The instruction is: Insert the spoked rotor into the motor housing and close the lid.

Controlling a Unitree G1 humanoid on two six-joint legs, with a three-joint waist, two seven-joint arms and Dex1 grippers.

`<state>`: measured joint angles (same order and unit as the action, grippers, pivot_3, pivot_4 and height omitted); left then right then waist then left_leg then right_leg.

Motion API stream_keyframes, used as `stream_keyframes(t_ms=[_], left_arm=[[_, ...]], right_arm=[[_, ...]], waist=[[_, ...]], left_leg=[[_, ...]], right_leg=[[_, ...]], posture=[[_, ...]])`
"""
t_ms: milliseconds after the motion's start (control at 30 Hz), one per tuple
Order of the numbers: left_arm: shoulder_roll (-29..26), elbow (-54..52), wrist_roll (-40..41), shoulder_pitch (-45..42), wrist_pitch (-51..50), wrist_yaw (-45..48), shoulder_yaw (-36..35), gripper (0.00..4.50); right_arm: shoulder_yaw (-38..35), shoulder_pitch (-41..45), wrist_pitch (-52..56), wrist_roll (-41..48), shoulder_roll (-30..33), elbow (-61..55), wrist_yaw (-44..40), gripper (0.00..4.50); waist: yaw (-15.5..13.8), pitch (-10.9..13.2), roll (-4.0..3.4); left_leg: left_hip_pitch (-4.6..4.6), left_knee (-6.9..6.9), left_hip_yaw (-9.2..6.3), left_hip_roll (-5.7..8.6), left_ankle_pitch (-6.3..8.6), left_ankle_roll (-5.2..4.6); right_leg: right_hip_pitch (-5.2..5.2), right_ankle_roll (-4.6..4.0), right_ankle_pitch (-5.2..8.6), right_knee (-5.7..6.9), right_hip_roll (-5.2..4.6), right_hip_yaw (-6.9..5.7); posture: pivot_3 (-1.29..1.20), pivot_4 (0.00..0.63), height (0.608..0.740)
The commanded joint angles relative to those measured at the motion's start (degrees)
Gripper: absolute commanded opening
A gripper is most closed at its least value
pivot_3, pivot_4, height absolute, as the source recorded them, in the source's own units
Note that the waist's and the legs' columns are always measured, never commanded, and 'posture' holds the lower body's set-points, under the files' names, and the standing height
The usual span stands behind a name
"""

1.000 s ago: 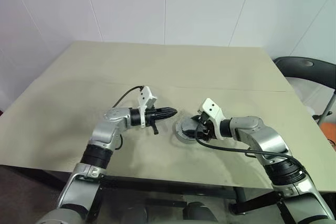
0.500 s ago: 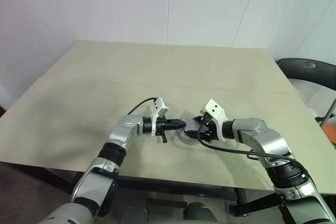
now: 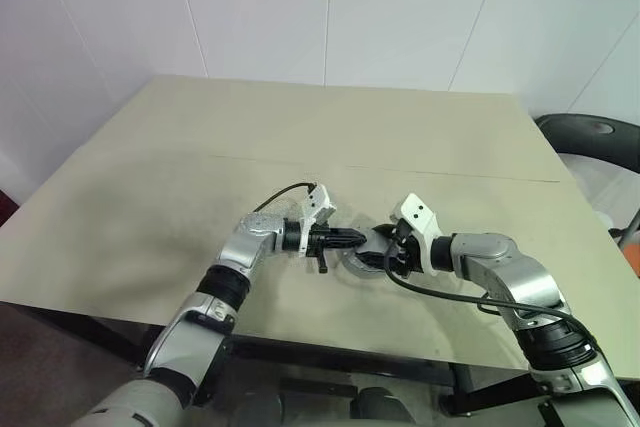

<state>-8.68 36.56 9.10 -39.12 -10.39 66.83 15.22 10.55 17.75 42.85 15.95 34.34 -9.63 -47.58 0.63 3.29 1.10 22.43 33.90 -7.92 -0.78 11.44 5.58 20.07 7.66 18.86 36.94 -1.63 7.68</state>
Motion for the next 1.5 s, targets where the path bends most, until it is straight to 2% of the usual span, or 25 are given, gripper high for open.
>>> stream_keyframes(t_ms=[33,400,733,867,1000,1267,1400,1500], left_arm=[[-1.75,2.88,-4.79,0.99,0.11,-0.37,3.45,0.22],[-1.91,1.73,-3.92,1.12,-0.03,-0.23,2.78,0.22],[-0.59,1.54,-4.18,1.96,-0.04,-0.26,3.79,0.22],[-0.52,1.07,-5.07,3.54,0.28,-0.16,5.05,0.22],[-1.03,0.82,-5.97,4.10,0.98,-0.37,5.55,0.22],[-1.15,1.65,-5.56,3.50,1.63,-0.75,4.40,0.22],[-1.03,0.90,-5.44,3.83,1.65,-0.30,4.73,0.22],[-1.58,0.31,-5.65,3.52,2.05,-0.11,4.81,0.22]], right_arm=[[1.42,-2.24,1.11,-0.43,1.50,0.63,-0.88,4.49],[-9.28,1.47,2.65,9.63,-1.85,-0.15,-1.23,4.49],[-14.89,4.10,8.58,12.36,0.90,1.22,1.40,4.49],[-16.57,6.11,14.21,11.54,2.86,5.17,5.44,4.49],[-17.85,6.54,19.73,13.69,5.35,3.28,5.73,4.49],[-13.92,5.28,36.27,17.93,7.69,-1.92,6.74,4.49],[-12.27,4.41,42.90,18.06,2.47,-3.09,11.12,4.49],[-15.00,4.87,47.51,17.15,-4.83,-2.73,15.64,4.49]], waist=[[0.28,-0.25,0.19],[0.55,-0.42,0.17],[0.40,-0.42,0.14],[0.23,-0.43,0.13],[0.15,-0.45,0.09],[0.34,-0.46,0.07],[0.37,-0.46,0.08],[0.46,-0.56,0.18]], left_leg=[[-0.02,0.00,0.00,0.00,0.01,-0.01],[-0.04,0.11,0.00,-0.03,0.01,-0.02],[-0.03,0.11,0.01,-0.03,0.00,-0.02],[-0.04,0.13,0.01,-0.02,0.00,-0.02],[-0.01,0.01,0.01,-0.02,0.01,-0.03],[-0.02,0.03,0.01,-0.02,0.02,-0.04],[-0.01,0.02,0.01,-0.02,0.02,-0.04],[-0.03,0.03,0.01,-0.03,0.02,-0.04]], right_leg=[[0.00,-0.02,0.01,0.01,0.00,0.00],[-0.11,0.00,0.22,0.12,0.01,0.01],[-0.14,0.00,0.21,0.13,0.01,0.00],[0.01,-0.05,0.21,0.10,0.00,0.01],[0.01,-0.22,0.09,0.08,0.00,0.01],[0.06,-0.19,0.12,0.08,0.00,0.01],[0.10,-0.20,0.12,0.08,0.00,0.01],[0.09,-0.19,0.12,0.11,0.01,0.01]], posture=[[0.00,0.000,0.740],[0.00,0.000,0.740],[0.00,0.000,0.740],[0.00,0.000,0.740],[0.00,0.000,0.740],[0.00,0.000,0.740],[0.00,0.000,0.740],[0.00,0.000,0.740]])
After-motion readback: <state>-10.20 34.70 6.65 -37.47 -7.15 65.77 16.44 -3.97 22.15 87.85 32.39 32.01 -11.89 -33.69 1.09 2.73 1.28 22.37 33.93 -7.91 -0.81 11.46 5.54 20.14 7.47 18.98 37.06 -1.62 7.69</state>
